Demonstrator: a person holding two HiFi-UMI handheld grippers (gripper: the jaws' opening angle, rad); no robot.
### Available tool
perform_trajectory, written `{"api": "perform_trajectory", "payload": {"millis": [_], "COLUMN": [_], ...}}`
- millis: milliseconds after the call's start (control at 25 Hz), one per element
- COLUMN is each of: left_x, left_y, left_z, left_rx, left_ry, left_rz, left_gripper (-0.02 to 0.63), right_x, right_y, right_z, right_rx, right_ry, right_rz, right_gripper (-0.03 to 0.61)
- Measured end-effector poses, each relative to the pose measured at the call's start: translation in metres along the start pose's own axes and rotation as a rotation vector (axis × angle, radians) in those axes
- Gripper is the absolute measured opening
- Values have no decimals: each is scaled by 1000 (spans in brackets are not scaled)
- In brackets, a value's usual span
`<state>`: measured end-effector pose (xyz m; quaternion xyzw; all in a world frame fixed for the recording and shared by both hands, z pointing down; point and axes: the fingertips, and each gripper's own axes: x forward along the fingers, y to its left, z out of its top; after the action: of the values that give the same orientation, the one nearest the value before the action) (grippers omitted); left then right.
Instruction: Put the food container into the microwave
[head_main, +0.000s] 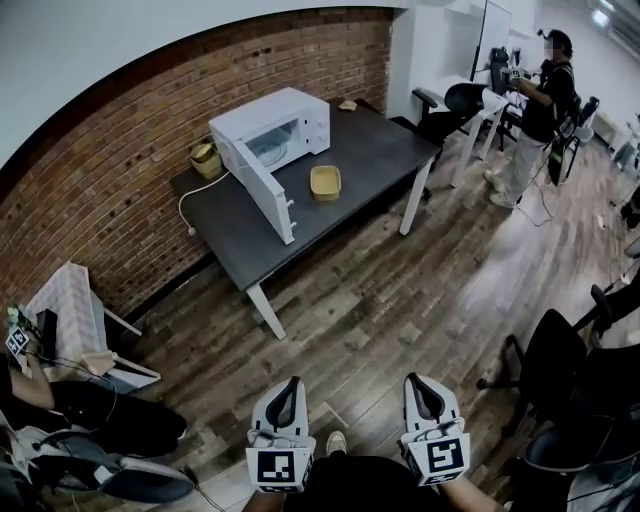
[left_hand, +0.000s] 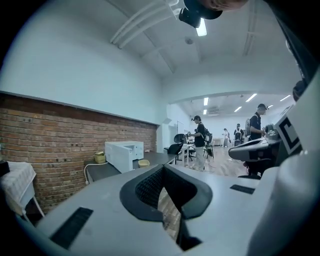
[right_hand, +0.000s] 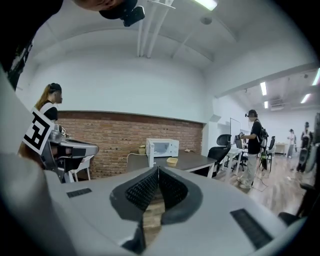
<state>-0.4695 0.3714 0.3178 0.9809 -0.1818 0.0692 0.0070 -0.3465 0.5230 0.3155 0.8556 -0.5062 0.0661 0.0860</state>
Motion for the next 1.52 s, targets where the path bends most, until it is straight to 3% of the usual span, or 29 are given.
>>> {"api": "perform_trajectory", "payload": {"millis": [240,480,800,1040,1520], "left_x": [39,64,98,145,272], "left_y": [8,2,16,16,-18], "left_z": [22,18,22,41,74], "left_rx": [5,26,8,66,90], "left_ry": [-54,-50,-15,-11,14], "left_rz": [-86,-128,-37,27,29], "left_gripper": [9,9,9,9,9], "right_x": [31,46,104,156,231], "right_y": [-10,-19,-41,-73,-177], "right_z": [22,10,10,21,33], "right_rx": [2,28,66,115,153], "right_ry": [-51,-39,-74,-105,-98], "right_rz": [-85,-99,-34,38,78], "right_gripper": [64,64,64,64,64]}}
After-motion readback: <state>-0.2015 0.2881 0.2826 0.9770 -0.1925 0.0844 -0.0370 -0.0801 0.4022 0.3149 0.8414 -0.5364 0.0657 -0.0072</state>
